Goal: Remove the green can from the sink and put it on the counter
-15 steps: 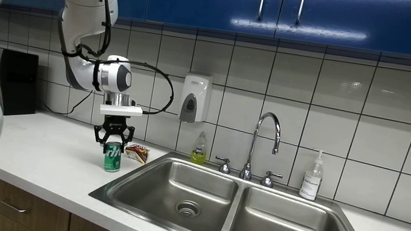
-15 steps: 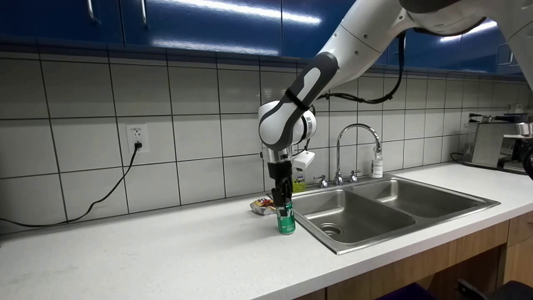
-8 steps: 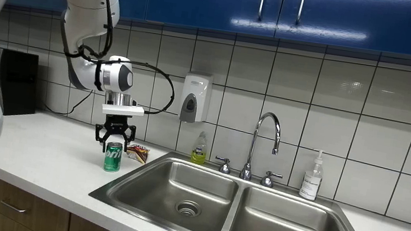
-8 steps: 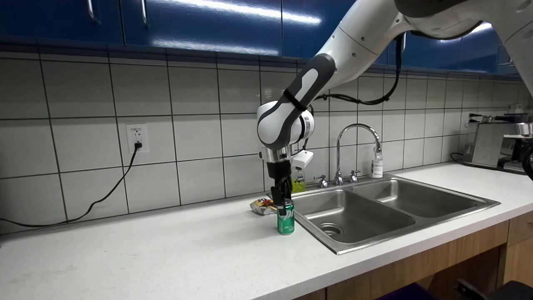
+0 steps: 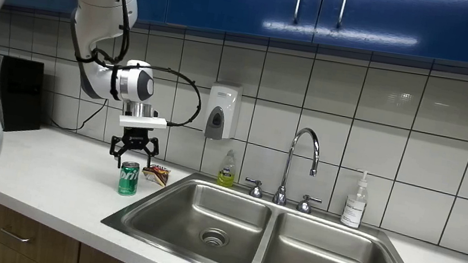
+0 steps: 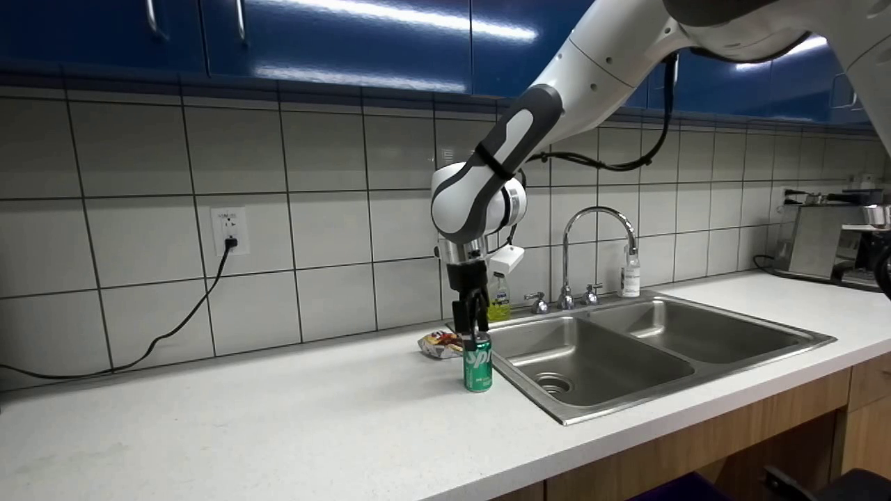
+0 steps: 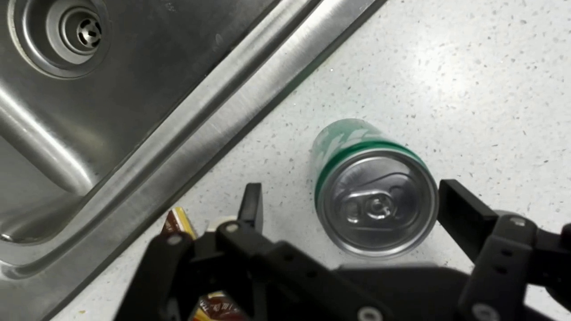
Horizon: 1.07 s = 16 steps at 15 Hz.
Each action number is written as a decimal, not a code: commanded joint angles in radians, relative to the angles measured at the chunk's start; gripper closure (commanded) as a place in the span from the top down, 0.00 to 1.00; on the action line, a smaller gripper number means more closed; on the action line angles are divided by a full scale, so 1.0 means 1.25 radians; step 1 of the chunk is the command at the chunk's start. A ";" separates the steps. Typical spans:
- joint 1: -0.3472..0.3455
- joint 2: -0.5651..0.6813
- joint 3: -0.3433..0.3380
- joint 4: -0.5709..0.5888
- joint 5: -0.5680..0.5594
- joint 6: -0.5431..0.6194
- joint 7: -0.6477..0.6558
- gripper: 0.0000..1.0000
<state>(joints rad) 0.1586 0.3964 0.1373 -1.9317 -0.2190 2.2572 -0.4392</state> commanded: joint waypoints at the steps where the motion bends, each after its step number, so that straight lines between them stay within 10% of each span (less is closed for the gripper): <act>1: -0.008 -0.040 0.003 -0.019 -0.018 -0.013 0.010 1.00; 16: -0.030 -0.135 -0.009 -0.098 0.008 0.015 0.041 1.00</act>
<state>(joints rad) 0.1419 0.2825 0.1238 -2.0059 -0.2181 2.2611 -0.4149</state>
